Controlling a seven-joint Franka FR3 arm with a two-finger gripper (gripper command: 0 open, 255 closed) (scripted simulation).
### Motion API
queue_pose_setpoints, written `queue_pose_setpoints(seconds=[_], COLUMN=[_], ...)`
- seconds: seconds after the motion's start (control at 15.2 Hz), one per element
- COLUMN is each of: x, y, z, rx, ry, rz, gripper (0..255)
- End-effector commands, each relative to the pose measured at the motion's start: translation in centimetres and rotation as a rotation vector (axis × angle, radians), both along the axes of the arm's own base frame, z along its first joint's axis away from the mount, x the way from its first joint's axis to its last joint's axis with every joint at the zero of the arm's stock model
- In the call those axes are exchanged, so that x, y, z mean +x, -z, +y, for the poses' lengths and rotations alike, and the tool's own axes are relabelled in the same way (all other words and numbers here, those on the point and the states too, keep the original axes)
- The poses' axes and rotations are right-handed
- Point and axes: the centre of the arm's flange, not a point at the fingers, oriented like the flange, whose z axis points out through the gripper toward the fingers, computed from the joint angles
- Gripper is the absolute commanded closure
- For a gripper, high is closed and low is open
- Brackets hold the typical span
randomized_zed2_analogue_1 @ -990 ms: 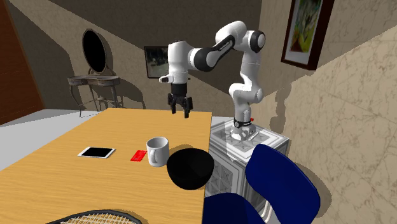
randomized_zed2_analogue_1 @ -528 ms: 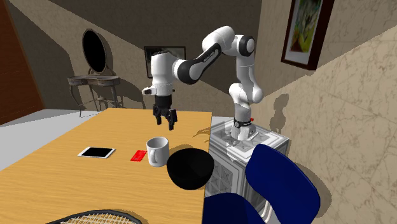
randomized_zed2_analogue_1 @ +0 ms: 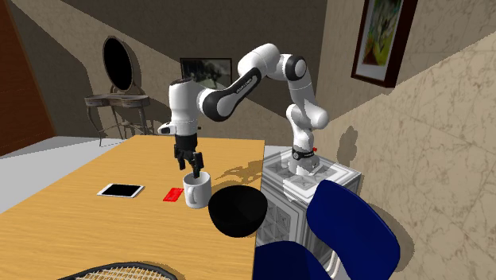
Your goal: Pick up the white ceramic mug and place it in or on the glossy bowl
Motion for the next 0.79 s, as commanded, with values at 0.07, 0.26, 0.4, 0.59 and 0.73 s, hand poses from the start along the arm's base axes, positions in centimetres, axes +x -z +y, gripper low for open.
queue_pose_setpoints(seconds=[0.07,0.26,0.4,0.59,0.73], x=[0.3,0.4,0.4,0.4,0.4], y=[1.6,3.5,3.5,3.5,3.5], z=[0.0,0.0,0.0,0.0,0.0], rx=[0.0,0.0,0.0,0.0,0.0], ry=[0.0,0.0,0.0,0.0,0.0], rz=[-0.001,-0.001,-0.001,-0.001,-0.001], gripper=[0,0,0,0,0])
